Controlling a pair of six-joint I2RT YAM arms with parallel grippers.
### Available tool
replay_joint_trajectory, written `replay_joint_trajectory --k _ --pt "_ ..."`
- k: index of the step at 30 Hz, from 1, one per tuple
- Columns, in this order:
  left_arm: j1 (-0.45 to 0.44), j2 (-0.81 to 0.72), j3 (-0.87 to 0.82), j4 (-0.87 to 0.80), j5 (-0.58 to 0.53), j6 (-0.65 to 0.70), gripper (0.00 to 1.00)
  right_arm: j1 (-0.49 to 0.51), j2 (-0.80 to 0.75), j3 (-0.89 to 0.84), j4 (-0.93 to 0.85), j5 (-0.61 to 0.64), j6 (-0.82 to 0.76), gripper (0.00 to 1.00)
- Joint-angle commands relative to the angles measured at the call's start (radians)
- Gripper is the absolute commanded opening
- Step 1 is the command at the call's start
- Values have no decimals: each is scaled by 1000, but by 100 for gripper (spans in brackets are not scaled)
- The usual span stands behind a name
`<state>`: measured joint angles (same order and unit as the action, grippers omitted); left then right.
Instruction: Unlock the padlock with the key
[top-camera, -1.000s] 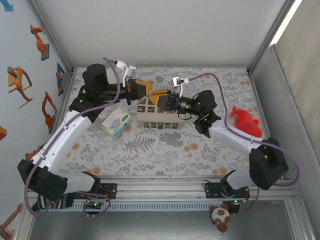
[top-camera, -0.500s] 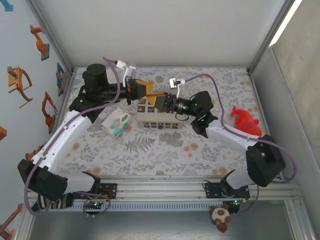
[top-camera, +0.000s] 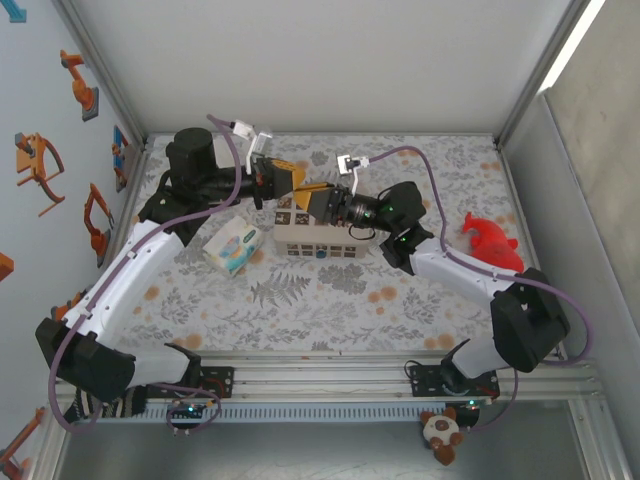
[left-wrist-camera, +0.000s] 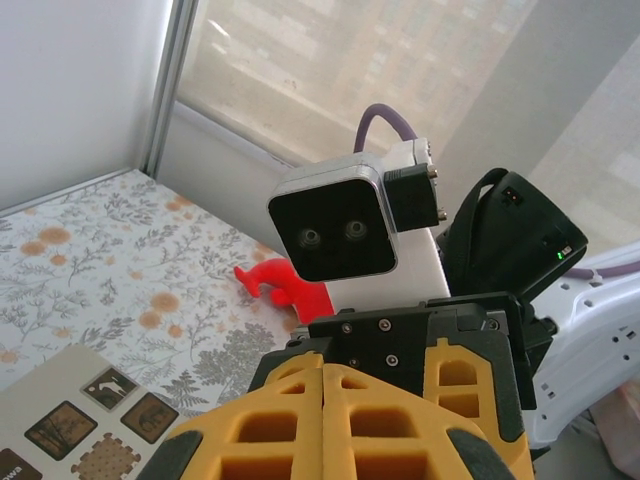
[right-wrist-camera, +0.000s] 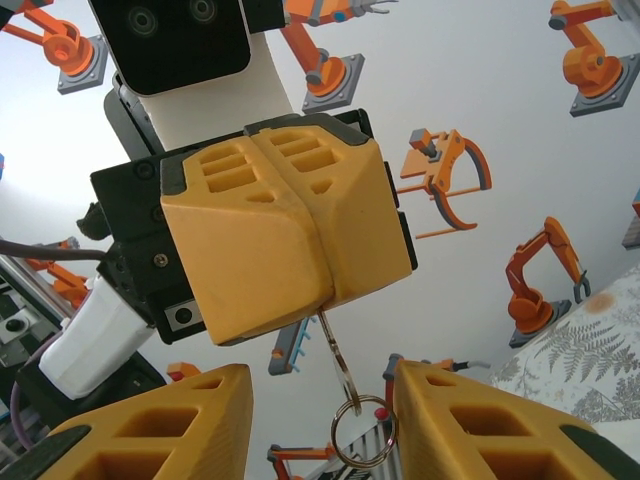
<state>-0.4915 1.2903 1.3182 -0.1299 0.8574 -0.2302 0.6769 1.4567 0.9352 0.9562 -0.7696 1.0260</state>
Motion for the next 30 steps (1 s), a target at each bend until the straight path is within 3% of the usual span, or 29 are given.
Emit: replay_joint_trajectory --k 1,18,23,30 --pt "-1 9 30 -12 -14 28 0 7 2 32 44 1 14 40" --pt "18 5 23 -29 -33 28 0 6 4 1 42 22 14 35" --pt "21 0 21 -39 -31 35 0 -3 -2 -3 41 25 14 37" --pt "21 -12 11 -42 -23 40 0 -9 -3 -5 18 25 3 48"
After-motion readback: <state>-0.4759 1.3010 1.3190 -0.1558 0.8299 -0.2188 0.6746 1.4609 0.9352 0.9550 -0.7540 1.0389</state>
